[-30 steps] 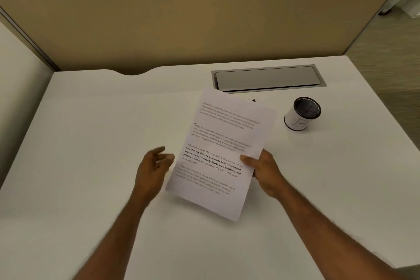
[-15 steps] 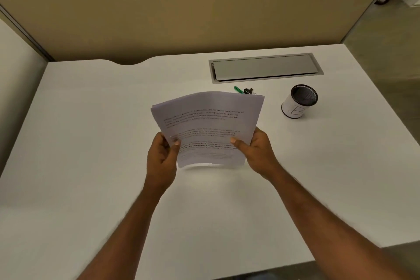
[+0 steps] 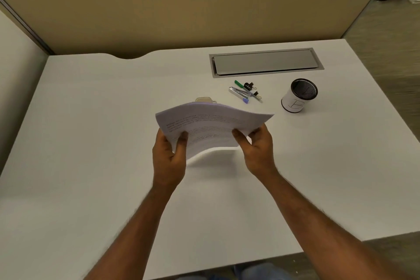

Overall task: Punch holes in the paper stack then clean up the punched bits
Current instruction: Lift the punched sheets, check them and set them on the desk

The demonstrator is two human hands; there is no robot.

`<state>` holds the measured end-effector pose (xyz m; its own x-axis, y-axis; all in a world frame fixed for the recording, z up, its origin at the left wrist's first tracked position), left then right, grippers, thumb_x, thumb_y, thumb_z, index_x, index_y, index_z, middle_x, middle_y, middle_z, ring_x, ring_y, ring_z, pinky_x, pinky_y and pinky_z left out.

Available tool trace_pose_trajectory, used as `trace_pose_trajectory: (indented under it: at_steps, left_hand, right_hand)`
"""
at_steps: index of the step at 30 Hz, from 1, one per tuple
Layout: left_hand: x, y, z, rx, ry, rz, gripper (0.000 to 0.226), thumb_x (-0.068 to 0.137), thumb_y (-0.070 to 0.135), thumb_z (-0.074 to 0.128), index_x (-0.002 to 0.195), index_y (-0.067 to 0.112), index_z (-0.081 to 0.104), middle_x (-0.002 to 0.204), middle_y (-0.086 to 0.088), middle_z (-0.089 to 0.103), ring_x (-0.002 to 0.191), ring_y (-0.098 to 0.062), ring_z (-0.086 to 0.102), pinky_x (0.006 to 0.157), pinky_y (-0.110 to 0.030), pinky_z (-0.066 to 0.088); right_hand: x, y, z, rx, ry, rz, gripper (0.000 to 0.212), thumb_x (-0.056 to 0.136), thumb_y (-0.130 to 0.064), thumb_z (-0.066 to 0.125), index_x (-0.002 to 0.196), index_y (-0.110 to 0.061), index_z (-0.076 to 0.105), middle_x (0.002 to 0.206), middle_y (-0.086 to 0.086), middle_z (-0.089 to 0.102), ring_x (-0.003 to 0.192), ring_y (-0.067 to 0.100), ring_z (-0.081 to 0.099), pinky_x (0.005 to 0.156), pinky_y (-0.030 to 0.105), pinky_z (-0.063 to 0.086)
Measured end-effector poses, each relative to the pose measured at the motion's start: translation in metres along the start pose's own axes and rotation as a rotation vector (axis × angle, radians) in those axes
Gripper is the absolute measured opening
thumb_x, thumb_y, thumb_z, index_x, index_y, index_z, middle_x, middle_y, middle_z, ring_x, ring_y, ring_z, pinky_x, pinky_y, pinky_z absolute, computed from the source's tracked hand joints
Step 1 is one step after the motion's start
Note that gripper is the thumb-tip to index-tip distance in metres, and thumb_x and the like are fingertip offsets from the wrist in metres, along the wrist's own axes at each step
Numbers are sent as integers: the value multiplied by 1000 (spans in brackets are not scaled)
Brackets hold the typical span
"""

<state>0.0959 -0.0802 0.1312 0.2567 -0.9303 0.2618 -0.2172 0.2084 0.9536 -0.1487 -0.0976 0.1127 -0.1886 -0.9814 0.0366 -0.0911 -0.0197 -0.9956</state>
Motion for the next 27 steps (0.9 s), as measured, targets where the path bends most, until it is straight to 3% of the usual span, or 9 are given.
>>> trace_pose_trajectory:
  at_steps: [4, 7, 9, 13, 19, 23, 27]
  left_hand:
    - [2, 5, -7, -11, 23, 41, 31, 89, 13, 68, 112, 27, 54, 101, 27, 61, 95, 1, 61, 78, -11, 48]
    - [-1, -6, 0, -22, 7, -23, 32, 88, 9, 69, 117, 10, 55, 103, 19, 61, 96, 2, 62, 76, -10, 50]
    - [1, -2, 1, 7, 12, 11, 30, 90, 11, 66, 117, 4, 56, 102, 23, 62, 96, 3, 62, 75, -8, 49]
    - [2, 13, -3, 10, 23, 65, 21, 92, 12, 62, 111, 18, 58, 98, 31, 63, 93, -1, 64, 71, -8, 50]
    - [-8, -2, 4, 2, -17, 13, 33, 86, 13, 69, 116, 6, 56, 100, 21, 61, 95, 0, 61, 73, -9, 49]
    - [-5, 1, 3, -8, -1, 4, 29, 91, 13, 65, 118, 14, 57, 100, 28, 64, 96, -1, 63, 74, -9, 50]
    - [-4, 7, -1, -36, 26, -11, 36, 85, 17, 71, 109, 42, 60, 102, 27, 64, 101, -7, 63, 79, -14, 51]
  right_hand:
    - [-3, -6, -4, -3, -6, -55, 48, 80, -21, 73, 117, -37, 49, 112, -4, 64, 110, 16, 60, 94, 31, 54]
    - [-5, 2, 5, -7, -18, 6, 43, 85, -16, 70, 122, -24, 51, 111, -4, 64, 103, 6, 62, 88, 27, 57]
    - [-4, -1, 8, -10, -14, 6, 41, 87, -14, 68, 125, -17, 52, 109, -6, 65, 99, 4, 63, 82, 24, 57]
    - [-3, -14, 6, 66, 6, -31, 33, 87, -20, 63, 116, -33, 53, 102, -15, 67, 97, 11, 66, 76, 26, 59]
    - [-9, -10, 6, -20, -24, -28, 41, 87, -19, 65, 118, -39, 45, 113, 4, 62, 104, 20, 63, 80, 34, 61]
    - [-9, -7, 5, 16, 1, -19, 40, 87, -20, 64, 122, -29, 48, 112, 1, 63, 105, 20, 63, 81, 31, 59]
    - [-13, -12, 2, 21, 6, -68, 51, 84, -19, 69, 120, -46, 46, 113, -4, 62, 109, 17, 61, 86, 36, 58]
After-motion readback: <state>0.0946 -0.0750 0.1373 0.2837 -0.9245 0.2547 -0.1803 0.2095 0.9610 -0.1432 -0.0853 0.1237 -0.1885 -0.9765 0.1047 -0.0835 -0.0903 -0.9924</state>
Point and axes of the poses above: each hand's wrist, its own x-axis towards the middle knuckle, its own z-axis out of the palm, y = z × x, the point moved 10 cm from there along x, towards the middle knuckle
